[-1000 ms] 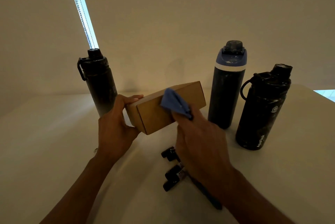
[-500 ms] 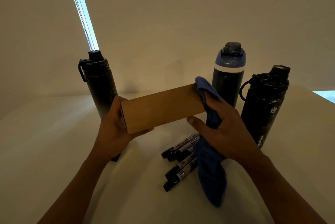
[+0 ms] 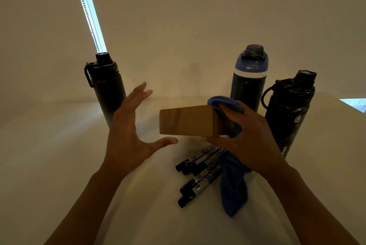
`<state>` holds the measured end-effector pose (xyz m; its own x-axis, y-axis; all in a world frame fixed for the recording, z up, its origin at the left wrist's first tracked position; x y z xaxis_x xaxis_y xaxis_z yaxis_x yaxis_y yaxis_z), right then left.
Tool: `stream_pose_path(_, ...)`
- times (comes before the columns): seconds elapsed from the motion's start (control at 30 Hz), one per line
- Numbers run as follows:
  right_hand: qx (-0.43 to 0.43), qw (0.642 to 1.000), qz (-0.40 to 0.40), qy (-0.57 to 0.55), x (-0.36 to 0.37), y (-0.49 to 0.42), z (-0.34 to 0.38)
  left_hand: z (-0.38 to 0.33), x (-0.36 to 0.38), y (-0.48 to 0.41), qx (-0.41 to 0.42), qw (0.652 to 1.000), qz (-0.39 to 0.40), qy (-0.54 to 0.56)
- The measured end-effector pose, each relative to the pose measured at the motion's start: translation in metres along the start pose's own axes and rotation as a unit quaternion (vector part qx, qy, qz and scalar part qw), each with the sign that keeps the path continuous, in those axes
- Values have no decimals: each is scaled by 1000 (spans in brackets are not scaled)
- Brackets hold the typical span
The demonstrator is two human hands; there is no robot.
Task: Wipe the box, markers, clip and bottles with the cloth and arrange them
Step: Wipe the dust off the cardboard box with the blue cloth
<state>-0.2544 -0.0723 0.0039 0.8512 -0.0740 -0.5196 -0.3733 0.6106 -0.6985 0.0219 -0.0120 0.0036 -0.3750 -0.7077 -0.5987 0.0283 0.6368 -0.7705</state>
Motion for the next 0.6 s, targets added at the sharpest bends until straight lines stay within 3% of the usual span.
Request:
stream_pose_path(0.07, -15, 999, 0, 30, 8, 3, -1, -6, 6, 2, 50, 996, 5, -73)
stream_pose_path(0.17, -29, 999, -18, 37, 18, 2, 6, -2, 17, 6, 92, 992, -15, -90)
stream_pose_path(0.47, -116, 990, -66, 55, 48, 10, 15, 6, 21, 8, 82, 994, 51, -48)
stream_pose_path(0.53, -71, 994, -63, 51, 46, 8, 22, 12, 18, 8, 49, 998, 30, -33)
stream_pose_path(0.6, 28, 998, -50, 20, 36, 8, 23, 22, 14, 8, 7, 1000, 7, -20)
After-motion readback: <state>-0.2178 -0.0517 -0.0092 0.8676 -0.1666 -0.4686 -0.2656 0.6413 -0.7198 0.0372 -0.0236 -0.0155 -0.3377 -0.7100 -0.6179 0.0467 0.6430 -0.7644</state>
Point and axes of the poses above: each hand's wrist, its own y-axis away from the middle knuckle, its own x-axis out of the palm, z = x × y, the point moved 2 cm from there along -y, towards the middle knuckle, and after that the axes turned 14 degrees about -y, right-handed, at the moved point
